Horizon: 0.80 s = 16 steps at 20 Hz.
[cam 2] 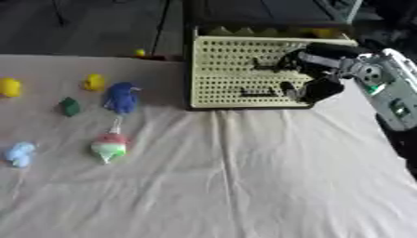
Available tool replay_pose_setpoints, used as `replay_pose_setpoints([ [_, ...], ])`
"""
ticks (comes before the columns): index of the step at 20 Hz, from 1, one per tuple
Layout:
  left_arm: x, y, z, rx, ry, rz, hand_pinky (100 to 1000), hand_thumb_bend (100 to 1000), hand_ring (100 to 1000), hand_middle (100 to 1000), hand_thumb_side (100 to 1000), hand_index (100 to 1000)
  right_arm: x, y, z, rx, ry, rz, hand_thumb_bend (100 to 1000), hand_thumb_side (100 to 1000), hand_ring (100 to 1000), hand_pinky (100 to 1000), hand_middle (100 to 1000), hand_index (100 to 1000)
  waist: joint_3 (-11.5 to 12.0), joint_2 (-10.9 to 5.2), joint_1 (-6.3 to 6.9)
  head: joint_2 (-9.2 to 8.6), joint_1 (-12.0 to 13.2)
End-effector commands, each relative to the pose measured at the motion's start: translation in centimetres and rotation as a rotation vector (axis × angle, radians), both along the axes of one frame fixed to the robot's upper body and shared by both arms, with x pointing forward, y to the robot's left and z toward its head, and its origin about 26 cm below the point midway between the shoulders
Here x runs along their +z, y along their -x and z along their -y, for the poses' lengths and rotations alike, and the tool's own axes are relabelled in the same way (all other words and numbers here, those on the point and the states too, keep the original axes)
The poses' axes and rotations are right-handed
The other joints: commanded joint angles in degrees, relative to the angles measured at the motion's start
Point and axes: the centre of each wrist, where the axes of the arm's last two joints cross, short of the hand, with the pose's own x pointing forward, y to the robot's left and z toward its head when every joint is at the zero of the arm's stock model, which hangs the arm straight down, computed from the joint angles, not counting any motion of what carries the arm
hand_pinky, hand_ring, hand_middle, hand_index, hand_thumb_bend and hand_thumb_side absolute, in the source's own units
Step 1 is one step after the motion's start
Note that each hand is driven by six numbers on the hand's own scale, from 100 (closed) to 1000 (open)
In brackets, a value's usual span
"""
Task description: Pick up objects from table and place into drawer.
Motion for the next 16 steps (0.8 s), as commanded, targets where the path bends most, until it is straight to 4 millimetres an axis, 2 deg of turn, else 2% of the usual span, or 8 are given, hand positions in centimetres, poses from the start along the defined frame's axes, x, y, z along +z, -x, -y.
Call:
replay_pose_setpoints([
  [1,0.6,0.3,0.1,-0.009,0.005,0.022,691,198,758,779,928,967,0.9,1.0,-1.1,-0.019,0.077,0.029,100,298,127,100,100,731,0.09,-1.63,-0.09,0.15,0.12],
  [16,0.6,0.3,0.0,-0.006,0.014,0.022,693,200,759,779,929,967,-0.9,3.8,-3.0,0.028,0.107,-0.003,100,286,122,100,100,731,-0.72,-1.94,-0.06,0.68,1.07],
])
